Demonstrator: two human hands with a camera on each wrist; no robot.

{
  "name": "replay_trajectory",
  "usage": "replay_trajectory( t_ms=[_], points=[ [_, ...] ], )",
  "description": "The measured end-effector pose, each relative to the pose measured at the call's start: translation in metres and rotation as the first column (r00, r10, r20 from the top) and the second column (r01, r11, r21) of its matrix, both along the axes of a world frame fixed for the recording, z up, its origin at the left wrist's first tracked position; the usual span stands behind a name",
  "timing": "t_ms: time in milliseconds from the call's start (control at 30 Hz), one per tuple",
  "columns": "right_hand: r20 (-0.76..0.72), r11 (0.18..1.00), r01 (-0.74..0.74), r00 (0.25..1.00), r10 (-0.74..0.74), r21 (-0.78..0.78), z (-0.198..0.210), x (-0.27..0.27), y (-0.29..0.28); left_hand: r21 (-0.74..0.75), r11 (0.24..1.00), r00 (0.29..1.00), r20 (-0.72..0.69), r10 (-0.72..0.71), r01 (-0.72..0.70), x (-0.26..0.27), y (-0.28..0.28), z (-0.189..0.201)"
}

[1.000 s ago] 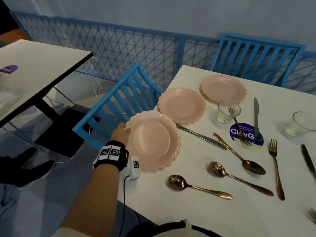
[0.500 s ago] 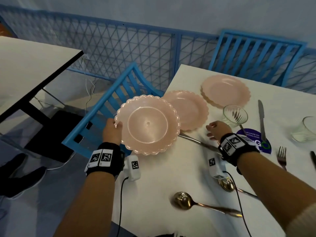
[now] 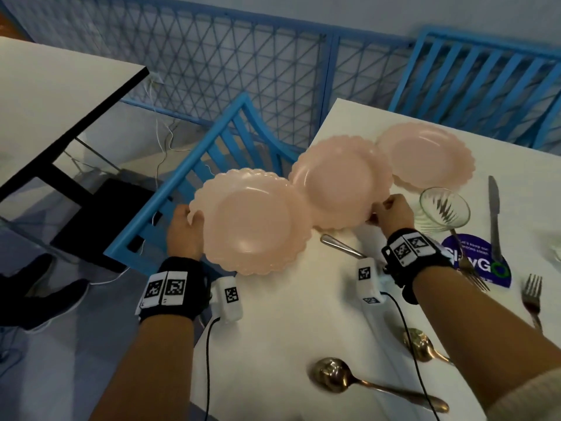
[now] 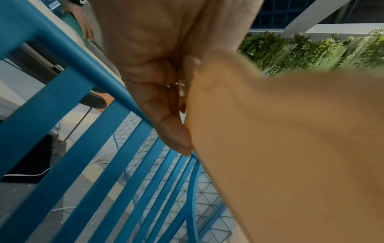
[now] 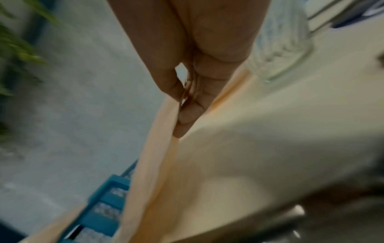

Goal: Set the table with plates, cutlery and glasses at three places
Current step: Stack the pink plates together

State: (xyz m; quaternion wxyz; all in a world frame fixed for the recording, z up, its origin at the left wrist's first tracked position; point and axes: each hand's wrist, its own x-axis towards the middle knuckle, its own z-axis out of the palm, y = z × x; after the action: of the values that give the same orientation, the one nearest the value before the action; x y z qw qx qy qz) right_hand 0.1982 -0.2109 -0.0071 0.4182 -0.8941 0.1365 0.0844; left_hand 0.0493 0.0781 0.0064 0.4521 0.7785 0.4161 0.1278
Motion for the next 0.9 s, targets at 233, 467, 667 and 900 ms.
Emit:
replay_trajectory(
  t_ms=[233, 467, 667, 900],
  points=[
    [0.444, 0.939, -0.001, 0.882, -0.161, 0.344, 0.055, -0.03, -0.005, -0.063, 0.998, 0.994, 0.11, 0.001, 0.006, 0.0, -0.008, 0.01],
    [0.234, 0.874, 0.056, 0.953, -0.191, 0.484, 0.044, -0.072, -0.023, -0.122, 0.973, 0.957, 0.241, -0.162, 0.196, 0.027, -0.065, 0.021],
    [0.113, 0.848, 0.213, 0.947, -0.302, 0.486, 0.034, -0.106, -0.049, -0.278, 0.906, 0.941, 0.212, -0.265, 0.318, 0.046, -0.109, 0.025],
    [-0.09, 0.537, 0.244, 0.951, -0.296, 0.807, 0.05, -0.125, -0.085, -0.405, 0.741, 0.839, 0.36, -0.409, 0.535, 0.071, -0.171, 0.033]
  ],
)
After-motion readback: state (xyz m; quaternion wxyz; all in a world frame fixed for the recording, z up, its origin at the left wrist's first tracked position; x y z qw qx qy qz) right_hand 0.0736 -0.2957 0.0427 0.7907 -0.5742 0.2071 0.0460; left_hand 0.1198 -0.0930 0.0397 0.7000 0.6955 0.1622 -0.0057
